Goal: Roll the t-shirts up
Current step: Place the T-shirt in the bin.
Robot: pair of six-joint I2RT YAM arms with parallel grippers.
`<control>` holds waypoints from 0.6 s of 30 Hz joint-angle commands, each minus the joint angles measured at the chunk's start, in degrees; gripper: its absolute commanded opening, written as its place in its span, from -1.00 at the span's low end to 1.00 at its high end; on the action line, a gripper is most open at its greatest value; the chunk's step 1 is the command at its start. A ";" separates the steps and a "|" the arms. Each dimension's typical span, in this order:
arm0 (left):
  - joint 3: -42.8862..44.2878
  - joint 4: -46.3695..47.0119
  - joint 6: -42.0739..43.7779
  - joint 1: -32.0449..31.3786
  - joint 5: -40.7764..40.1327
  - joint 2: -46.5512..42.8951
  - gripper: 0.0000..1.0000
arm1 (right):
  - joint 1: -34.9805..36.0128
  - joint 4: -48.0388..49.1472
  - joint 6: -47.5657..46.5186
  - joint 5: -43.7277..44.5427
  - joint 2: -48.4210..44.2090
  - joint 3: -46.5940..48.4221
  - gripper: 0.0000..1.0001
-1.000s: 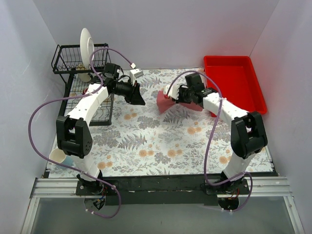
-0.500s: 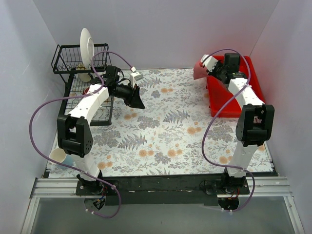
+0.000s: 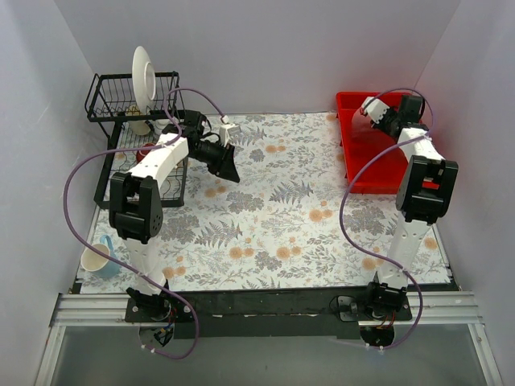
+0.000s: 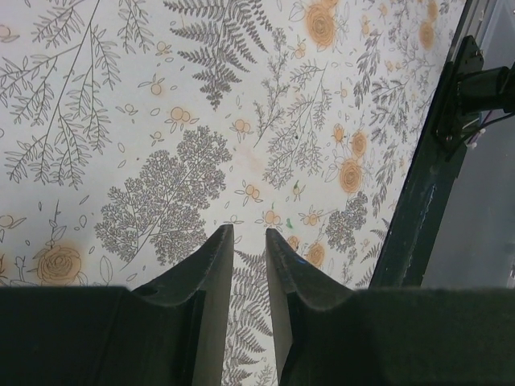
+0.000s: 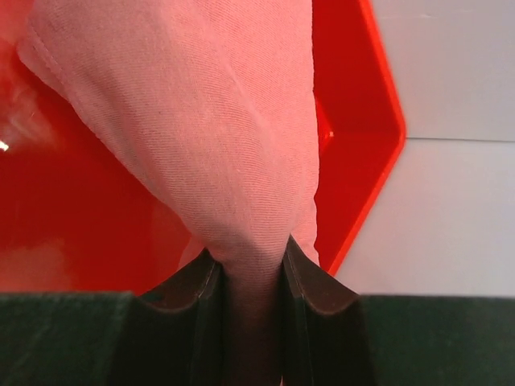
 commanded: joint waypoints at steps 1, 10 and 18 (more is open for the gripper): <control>1.87 -2.62 1.75 -0.02 -1.77 0.07 -0.56 | -0.04 1.60 -8.08 -6.59 -1.62 -1.57 -0.97; 0.82 -2.80 2.10 -0.11 -3.54 0.60 -0.56 | -0.83 -8.95 -20.28 -11.34 -5.92 -7.56 -0.97; 0.11 -2.18 2.63 -0.28 -3.80 1.04 -0.56 | -2.94 -19.49 -29.43 -14.24 -10.85 -11.87 -0.97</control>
